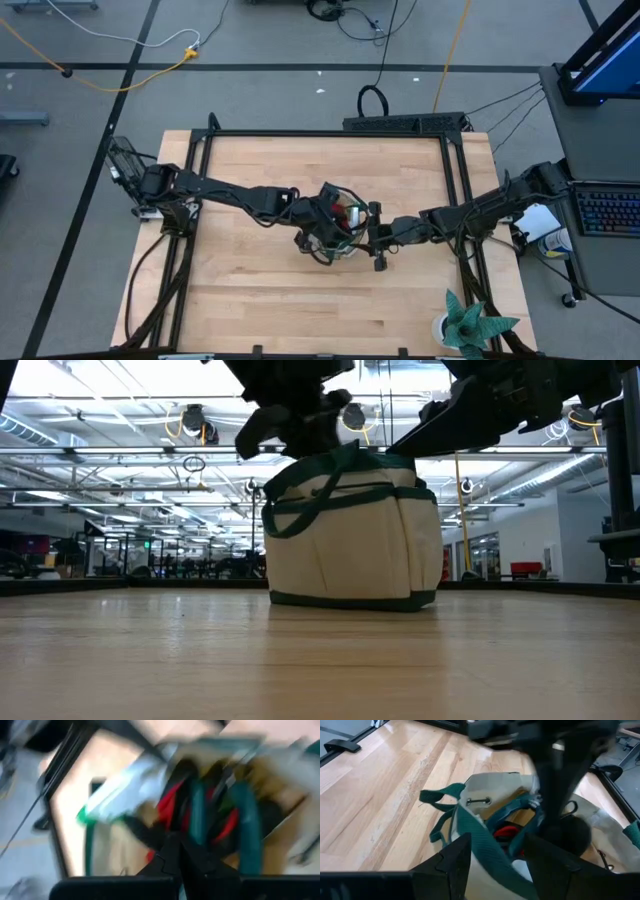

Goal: Pick & Place Garden tools in Gardening bag
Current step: Put the green pruner into the brown gardening bag

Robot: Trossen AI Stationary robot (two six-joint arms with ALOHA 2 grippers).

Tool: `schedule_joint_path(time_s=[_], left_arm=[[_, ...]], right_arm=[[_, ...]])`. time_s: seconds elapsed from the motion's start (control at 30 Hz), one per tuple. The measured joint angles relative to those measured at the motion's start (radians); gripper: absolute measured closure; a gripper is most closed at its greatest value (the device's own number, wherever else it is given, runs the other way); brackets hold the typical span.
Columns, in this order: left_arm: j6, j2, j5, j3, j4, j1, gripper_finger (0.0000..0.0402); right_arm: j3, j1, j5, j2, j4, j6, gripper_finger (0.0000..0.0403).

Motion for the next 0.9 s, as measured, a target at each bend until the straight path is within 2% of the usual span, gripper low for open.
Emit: schedule_joint_path(time_s=[0.17, 0.37, 0.43, 0.53, 0.7, 0.9], left_arm=[[-0.075, -0.097, -0.136, 0.003, -0.132, -0.014, 0.0390], [-0.400, -0.204, -0.131, 0.000, -0.389, 0.012, 0.0386], [-0.460, -0.211, -0.146, 0.001, -0.468, 0.028, 0.0381], [-0.475, -0.184, -0.146, -0.001, -0.561, 0.049, 0.0368], [-0.418, -0.107, -0.147, 0.000, -0.526, 0.064, 0.0330], [-0.377, -0.043, -0.147, 0.000, -0.521, 0.064, 0.0293]], right_arm=[[0.000, 0.001, 0.000, 0.000, -0.014, 0.003, 0.0232], [-0.008, 0.001, 0.000, 0.000, -0.005, 0.031, 0.0232], [-0.019, 0.001, 0.000, -0.001, 0.007, 0.046, 0.0232], [-0.042, 0.002, 0.000, -0.001, 0.055, 0.049, 0.0232], [-0.073, 0.001, -0.004, 0.001, 0.153, 0.051, 0.0232], [-0.089, 0.001, -0.004, 0.000, 0.169, 0.054, 0.0232]])
